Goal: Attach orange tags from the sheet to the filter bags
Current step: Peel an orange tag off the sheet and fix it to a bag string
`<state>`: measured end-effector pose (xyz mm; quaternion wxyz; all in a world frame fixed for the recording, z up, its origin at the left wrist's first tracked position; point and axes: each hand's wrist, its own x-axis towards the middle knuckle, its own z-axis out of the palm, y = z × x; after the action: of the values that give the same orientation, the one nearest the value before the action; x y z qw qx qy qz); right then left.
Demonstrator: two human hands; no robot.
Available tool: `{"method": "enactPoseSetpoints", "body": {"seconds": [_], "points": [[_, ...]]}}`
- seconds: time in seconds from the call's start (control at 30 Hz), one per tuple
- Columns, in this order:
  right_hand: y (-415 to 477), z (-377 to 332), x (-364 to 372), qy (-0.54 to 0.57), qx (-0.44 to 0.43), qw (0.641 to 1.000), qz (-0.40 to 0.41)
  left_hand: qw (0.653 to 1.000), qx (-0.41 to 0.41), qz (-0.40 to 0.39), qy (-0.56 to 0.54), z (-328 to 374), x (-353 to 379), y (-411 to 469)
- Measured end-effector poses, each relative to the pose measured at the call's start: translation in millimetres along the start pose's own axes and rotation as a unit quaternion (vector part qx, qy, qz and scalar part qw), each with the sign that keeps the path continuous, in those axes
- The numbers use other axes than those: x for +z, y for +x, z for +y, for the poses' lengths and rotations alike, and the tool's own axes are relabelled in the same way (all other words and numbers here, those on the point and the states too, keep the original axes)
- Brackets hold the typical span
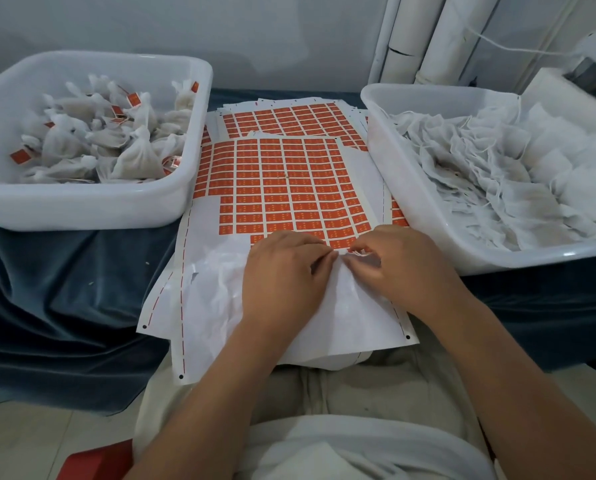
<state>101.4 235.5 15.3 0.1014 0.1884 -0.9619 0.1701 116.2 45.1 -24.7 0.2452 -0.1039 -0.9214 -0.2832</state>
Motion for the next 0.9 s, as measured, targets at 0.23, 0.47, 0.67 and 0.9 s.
{"method": "enactPoseSetpoints", "body": {"seconds": [0.23,0.47,0.67,0.9], "points": [[-3.1,-0.9,3.2,-0.001,0.001,1.0,0.011,1.0,0.006,0.0,0.012,1.0,-1.8,-1.1],[-3.1,0.7,0.0,0.025,0.003,0.999,0.045,1.0,0.002,0.005,0.007,2.8,-3.6,-0.7],[-2.6,0.1,-3.6,0.145,0.122,0.975,0.12,1.0,-0.019,-0.008,0.011,5.0,-5.2,0.3],[-4.2,-33.8,-11.3,0.508,0.218,0.818,0.158,0.996,-0.073,-0.059,-0.005,10.7,-15.2,5.2]]}}
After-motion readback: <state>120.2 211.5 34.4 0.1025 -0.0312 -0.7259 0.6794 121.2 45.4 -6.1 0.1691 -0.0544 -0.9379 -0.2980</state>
